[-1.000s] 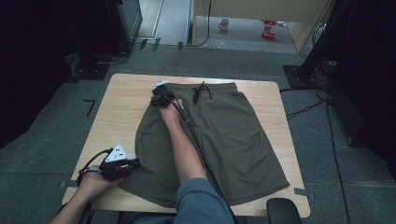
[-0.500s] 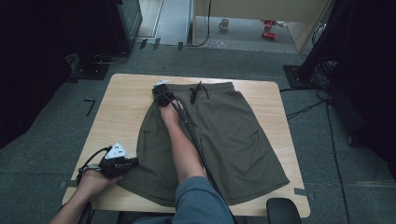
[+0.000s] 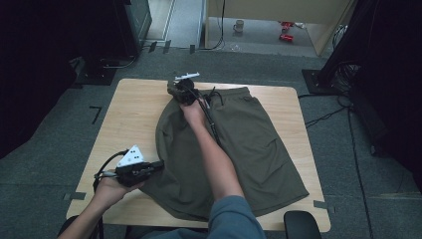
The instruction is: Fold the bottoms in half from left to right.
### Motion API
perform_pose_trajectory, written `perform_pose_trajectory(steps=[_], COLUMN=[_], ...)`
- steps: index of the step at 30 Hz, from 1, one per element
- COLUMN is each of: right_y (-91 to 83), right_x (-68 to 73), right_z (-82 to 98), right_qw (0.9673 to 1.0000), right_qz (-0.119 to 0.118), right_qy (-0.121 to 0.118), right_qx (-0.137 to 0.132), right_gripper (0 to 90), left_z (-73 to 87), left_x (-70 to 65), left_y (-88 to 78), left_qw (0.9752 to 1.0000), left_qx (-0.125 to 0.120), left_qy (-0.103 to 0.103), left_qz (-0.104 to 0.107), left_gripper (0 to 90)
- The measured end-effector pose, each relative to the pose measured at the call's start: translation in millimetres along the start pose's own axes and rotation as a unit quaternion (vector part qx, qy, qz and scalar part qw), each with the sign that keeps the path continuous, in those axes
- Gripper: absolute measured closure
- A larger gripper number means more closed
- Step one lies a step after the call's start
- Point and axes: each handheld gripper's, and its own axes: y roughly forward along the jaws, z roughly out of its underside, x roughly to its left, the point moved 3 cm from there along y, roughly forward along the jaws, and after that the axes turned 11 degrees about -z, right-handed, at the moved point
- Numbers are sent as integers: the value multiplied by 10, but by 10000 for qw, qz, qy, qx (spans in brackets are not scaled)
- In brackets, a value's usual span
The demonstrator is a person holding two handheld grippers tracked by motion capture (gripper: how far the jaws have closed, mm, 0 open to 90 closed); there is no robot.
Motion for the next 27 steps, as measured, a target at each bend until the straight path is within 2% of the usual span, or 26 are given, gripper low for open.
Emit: perform_pose_trajectory(steps=[4,5,7,11,16,19,20,23,25,27], right_y=[-280,-427,-473,-700,-947,-1098,-1098,-1226,-1304,-1376], right_x=[-121,-236,-277,-486,-710,-868,-868,-962,-1021,-1084], right_z=[-26,12,33,121,194,283,283,350,388,428], right_qw=[9999,9997,9996,9990,9979,9967,9967,9962,9961,9952], right_qz=[123,248,263,388,561,684,684,708,737,873], right_qy=[-35,30,105,223,330,429,429,499,484,417], right_qx=[-11,-23,-30,-26,-6,121,121,25,64,168], right_gripper=[876,878,878,883,885,886,886,886,886,885], left_z=[-184,-237,-315,-450,-622,-706,-731,-804,-859,-910], left_x=[-110,-147,-195,-312,-479,-549,-570,-652,-726,-805], left_y=[112,161,254,441,629,747,781,857,891,932], left_qw=[9998,9995,9995,9989,9970,9966,9965,9959,9950,9938], left_qx=[-42,-54,-43,26,61,72,78,8,-58,-109], left_qy=[193,294,281,409,688,693,701,743,809,917], left_qz=[53,38,106,219,343,432,447,523,581,617], left_gripper=[888,889,888,889,889,889,889,889,889,889])
